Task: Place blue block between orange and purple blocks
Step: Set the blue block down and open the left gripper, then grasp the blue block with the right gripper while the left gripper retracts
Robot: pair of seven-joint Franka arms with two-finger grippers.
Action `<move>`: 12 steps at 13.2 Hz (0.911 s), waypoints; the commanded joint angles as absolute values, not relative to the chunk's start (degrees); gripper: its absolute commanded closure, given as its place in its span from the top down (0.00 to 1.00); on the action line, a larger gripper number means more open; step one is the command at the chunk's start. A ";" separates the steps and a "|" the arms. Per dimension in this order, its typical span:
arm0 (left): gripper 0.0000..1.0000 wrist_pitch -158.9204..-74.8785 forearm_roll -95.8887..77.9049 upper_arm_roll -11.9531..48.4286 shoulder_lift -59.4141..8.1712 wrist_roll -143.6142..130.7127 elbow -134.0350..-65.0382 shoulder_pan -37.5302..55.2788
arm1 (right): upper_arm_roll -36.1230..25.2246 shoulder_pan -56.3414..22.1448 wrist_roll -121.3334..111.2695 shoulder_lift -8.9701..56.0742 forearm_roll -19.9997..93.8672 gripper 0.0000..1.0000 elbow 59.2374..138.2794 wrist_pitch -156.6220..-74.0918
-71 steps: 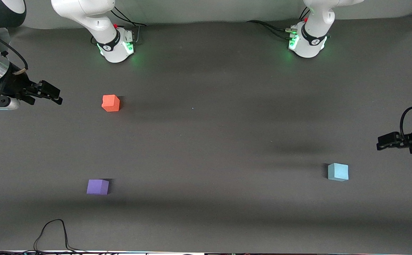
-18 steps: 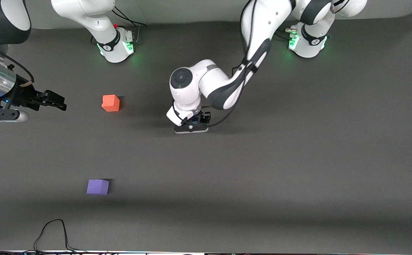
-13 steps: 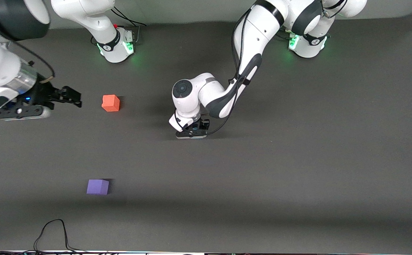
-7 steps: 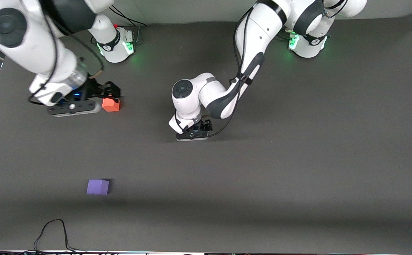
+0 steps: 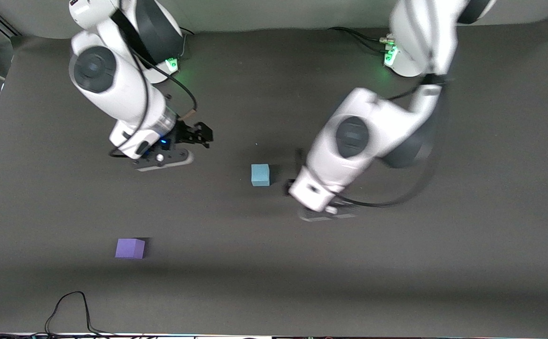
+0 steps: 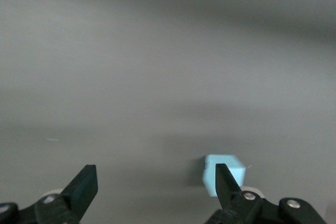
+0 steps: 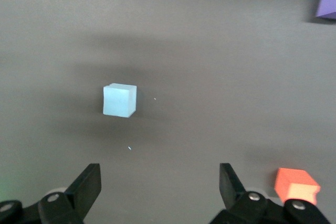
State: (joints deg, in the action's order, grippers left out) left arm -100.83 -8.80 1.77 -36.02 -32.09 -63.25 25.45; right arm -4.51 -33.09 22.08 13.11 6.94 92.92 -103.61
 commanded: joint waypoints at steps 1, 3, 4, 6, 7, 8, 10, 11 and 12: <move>1.00 -94.51 -13.53 3.25 -32.97 -17.63 -65.66 14.01 | -5.10 -38.22 27.32 19.31 7.73 1.00 91.58 -108.17; 1.00 -87.92 -13.80 3.25 -30.69 -7.00 -65.65 5.58 | -5.10 -41.03 30.65 24.06 7.73 1.00 93.07 -116.14; 1.00 -84.50 -13.71 2.99 -29.19 -2.33 -65.65 1.80 | -5.10 -42.96 33.89 26.52 7.73 1.00 93.34 -119.85; 1.00 -82.18 -10.66 2.37 -25.68 3.23 -65.83 -2.79 | -5.27 -45.51 35.59 31.36 7.38 1.00 94.21 -125.83; 1.00 -81.48 -6.98 2.37 -23.75 4.21 -66.09 -4.29 | -5.36 -45.88 37.51 33.12 7.21 1.00 95.78 -129.25; 1.00 -80.95 -3.99 2.37 -21.90 4.48 -66.35 -4.57 | -5.36 -45.88 38.05 34.35 7.12 1.00 97.54 -132.68; 1.00 -81.73 -1.24 2.20 -18.30 4.40 -68.45 -4.48 | -5.62 -45.79 38.06 35.85 7.12 1.00 99.05 -135.17; 1.00 -82.70 0.07 2.11 -16.45 4.39 -70.21 -4.40 | -5.62 -45.79 38.06 36.21 7.03 1.00 99.31 -135.35; 1.00 -84.01 0.78 2.11 -14.70 4.39 -71.96 -4.39 | -5.62 -45.79 38.14 36.82 7.12 1.00 99.40 -136.13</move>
